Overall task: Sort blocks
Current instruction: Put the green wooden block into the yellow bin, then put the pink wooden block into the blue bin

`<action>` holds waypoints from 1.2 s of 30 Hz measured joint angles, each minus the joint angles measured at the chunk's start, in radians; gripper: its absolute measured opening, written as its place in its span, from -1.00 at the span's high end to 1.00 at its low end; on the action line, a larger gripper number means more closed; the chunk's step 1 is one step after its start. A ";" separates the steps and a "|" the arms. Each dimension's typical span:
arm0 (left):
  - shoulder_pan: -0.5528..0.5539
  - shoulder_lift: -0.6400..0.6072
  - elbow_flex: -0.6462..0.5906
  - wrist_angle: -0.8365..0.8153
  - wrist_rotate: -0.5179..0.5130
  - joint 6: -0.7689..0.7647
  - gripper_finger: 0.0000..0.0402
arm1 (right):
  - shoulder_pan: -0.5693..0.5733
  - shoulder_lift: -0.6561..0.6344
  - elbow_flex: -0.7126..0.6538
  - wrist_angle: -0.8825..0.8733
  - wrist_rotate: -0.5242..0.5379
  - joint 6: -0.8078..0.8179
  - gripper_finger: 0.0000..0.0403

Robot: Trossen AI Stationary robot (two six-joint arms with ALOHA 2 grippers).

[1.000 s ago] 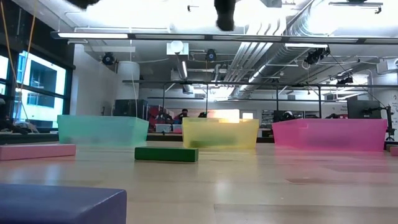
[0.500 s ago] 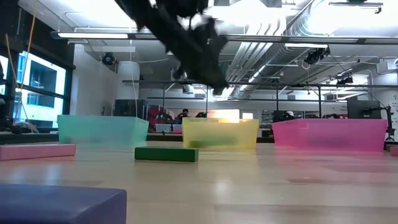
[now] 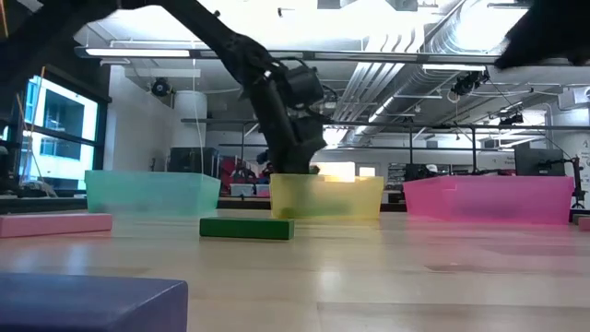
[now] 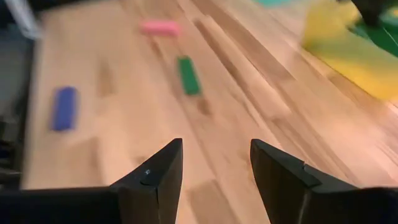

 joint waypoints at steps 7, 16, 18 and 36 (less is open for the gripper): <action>0.008 0.066 0.096 -0.086 0.001 0.071 0.27 | -0.104 0.000 0.000 -0.179 -0.209 0.078 0.15; 0.015 -0.006 0.184 -0.244 -0.006 0.079 -0.21 | -0.238 0.000 0.000 -0.548 -0.588 0.001 0.15; 0.004 -0.049 0.185 -0.272 -0.009 0.075 -0.21 | -0.270 0.000 0.000 -0.639 -0.645 -0.079 0.15; -0.521 -0.482 -0.214 -0.116 -0.244 -0.099 -0.20 | -0.599 0.001 -0.193 -0.736 -0.768 -0.691 0.15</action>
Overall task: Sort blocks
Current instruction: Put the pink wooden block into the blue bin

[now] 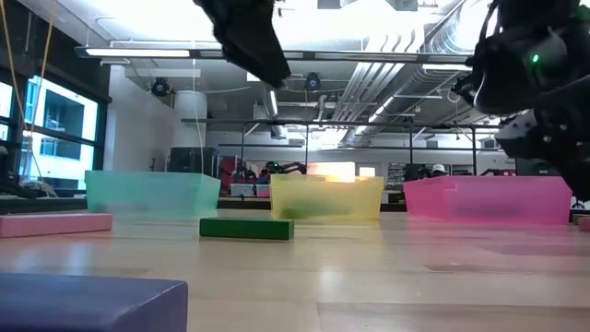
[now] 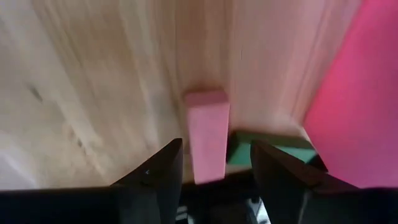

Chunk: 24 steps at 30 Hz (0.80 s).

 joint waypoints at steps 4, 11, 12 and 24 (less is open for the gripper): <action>-0.104 -0.034 -0.075 0.089 -0.048 -0.052 -0.20 | -0.031 0.006 -0.033 0.040 -0.018 -0.029 0.15; -0.231 -0.027 -0.133 0.176 -0.152 -0.121 -0.20 | -0.053 0.081 -0.033 0.098 -0.045 -0.028 0.15; -0.246 -0.027 -0.140 0.189 -0.168 -0.132 -0.20 | -0.053 0.104 -0.033 0.115 -0.052 -0.043 0.15; -0.400 -0.027 -0.183 0.190 -0.320 -0.270 -0.20 | -0.053 0.275 0.064 0.084 -0.101 -0.078 0.61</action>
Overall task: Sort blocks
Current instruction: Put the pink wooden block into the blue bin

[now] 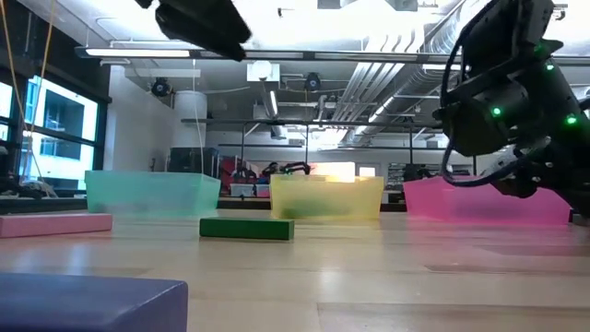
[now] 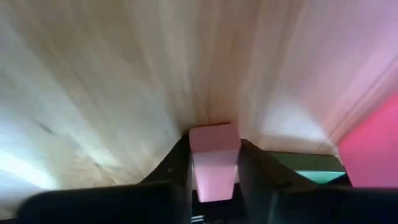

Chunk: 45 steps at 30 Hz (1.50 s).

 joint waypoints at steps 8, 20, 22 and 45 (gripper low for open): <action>-0.126 0.000 -0.207 0.094 -0.103 -0.253 -0.20 | 0.068 -0.067 0.076 0.224 -0.022 0.062 0.69; -0.169 0.134 -0.499 1.167 -0.115 0.150 -0.20 | 0.227 -0.143 0.129 1.275 0.248 -0.065 0.70; -0.160 0.164 -0.483 1.235 -0.114 0.238 -0.20 | 0.242 -0.145 0.128 1.439 0.296 -0.145 0.70; -0.048 0.218 -0.252 1.346 -0.146 0.440 -0.14 | 0.223 -0.102 0.128 1.803 0.197 -0.366 0.70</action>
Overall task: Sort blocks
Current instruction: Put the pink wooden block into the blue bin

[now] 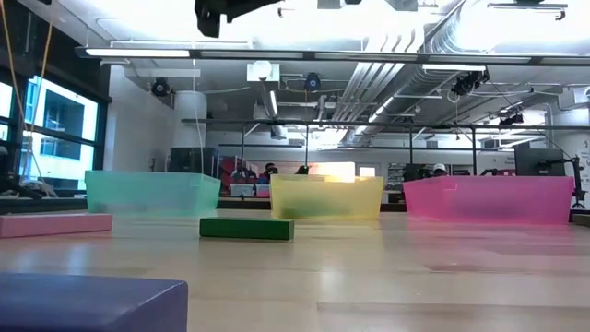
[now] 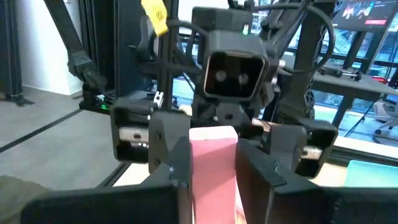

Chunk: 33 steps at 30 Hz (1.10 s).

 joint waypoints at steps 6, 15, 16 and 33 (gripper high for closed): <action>-0.009 -0.009 0.003 -0.058 -0.005 -0.044 0.39 | -0.016 0.001 0.000 -0.034 0.003 0.034 0.57; -0.055 -0.295 0.003 -0.771 -0.245 -0.441 0.65 | -0.009 -0.063 0.000 -0.185 0.057 0.206 0.03; -0.046 -0.348 0.003 -0.892 -0.242 -0.509 0.65 | -0.006 -0.069 0.000 -0.193 0.065 0.211 0.02; 0.947 -0.571 -0.018 -1.923 0.458 -0.560 0.65 | 0.040 -0.076 0.000 -0.301 0.085 0.183 0.02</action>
